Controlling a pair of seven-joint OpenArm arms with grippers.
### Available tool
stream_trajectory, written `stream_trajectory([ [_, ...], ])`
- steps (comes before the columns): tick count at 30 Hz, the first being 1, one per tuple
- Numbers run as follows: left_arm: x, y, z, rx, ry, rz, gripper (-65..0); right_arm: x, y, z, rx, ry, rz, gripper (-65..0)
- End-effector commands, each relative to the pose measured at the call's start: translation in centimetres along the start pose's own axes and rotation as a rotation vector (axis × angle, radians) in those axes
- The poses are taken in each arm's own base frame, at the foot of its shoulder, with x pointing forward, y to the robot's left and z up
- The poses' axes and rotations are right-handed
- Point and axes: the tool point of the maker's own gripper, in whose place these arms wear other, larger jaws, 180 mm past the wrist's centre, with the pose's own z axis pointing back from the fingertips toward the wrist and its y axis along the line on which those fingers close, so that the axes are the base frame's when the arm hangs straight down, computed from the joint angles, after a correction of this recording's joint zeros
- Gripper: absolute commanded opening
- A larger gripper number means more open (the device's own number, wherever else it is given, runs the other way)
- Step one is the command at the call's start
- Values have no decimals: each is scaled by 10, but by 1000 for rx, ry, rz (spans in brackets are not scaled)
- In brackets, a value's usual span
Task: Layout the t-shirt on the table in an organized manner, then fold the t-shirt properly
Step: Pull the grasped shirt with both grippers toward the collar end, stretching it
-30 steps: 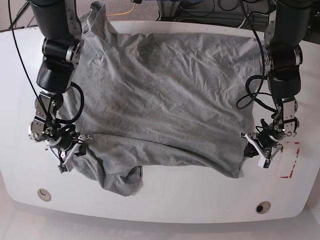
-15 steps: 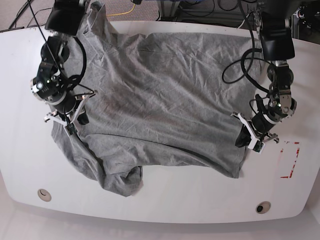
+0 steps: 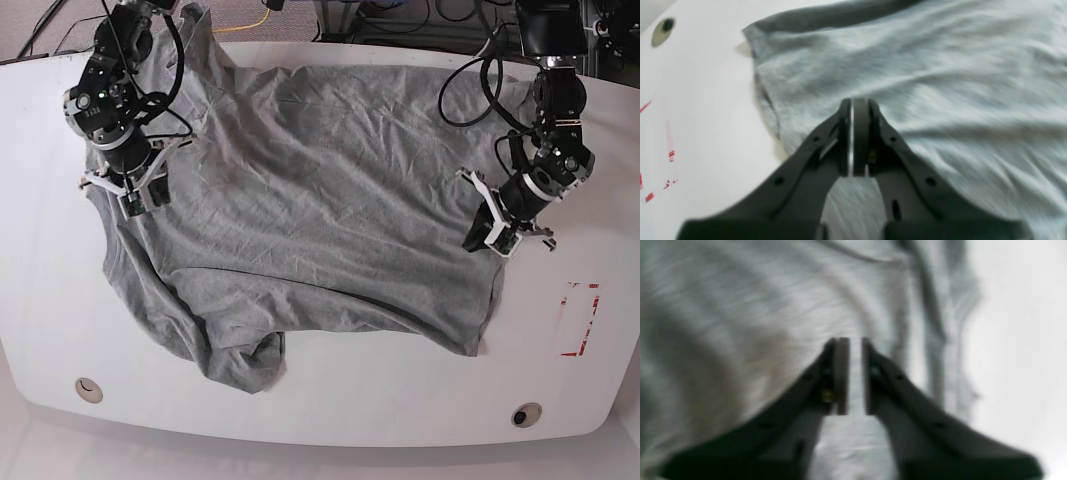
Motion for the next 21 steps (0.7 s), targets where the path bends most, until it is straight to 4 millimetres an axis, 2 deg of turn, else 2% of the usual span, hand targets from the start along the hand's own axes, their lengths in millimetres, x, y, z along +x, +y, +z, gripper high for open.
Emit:
stream_trajectory([
  [1, 12, 12, 10, 42, -42, -8, -586, -1, -4, 10, -37, -24, -38, -472],
  [3, 9, 10, 11, 41, -47, 16, -524, -12, -1, 14, -50, -11, -96, -387],
  [6, 7, 10, 19, 47, -64, 57, -428, -26, -2, 21, -81, 7, -162, -304],
  [8, 5, 9, 25, 49, -74, 80, -371, -39, -2, 26, -99, 28, -206, -281],
  [11, 4, 8, 30, 50, -78, 95, -297, -52, -3, 32, -125, 50, -253, -277],
  [14, 3, 7, 30, 49, -77, 97, -265, -65, -13, 41, -171, 68, -293, -277],
  [21, -6, 1, 32, 39, -55, 103, -263, -79, -27, 51, -228, 88, -340, -273],
])
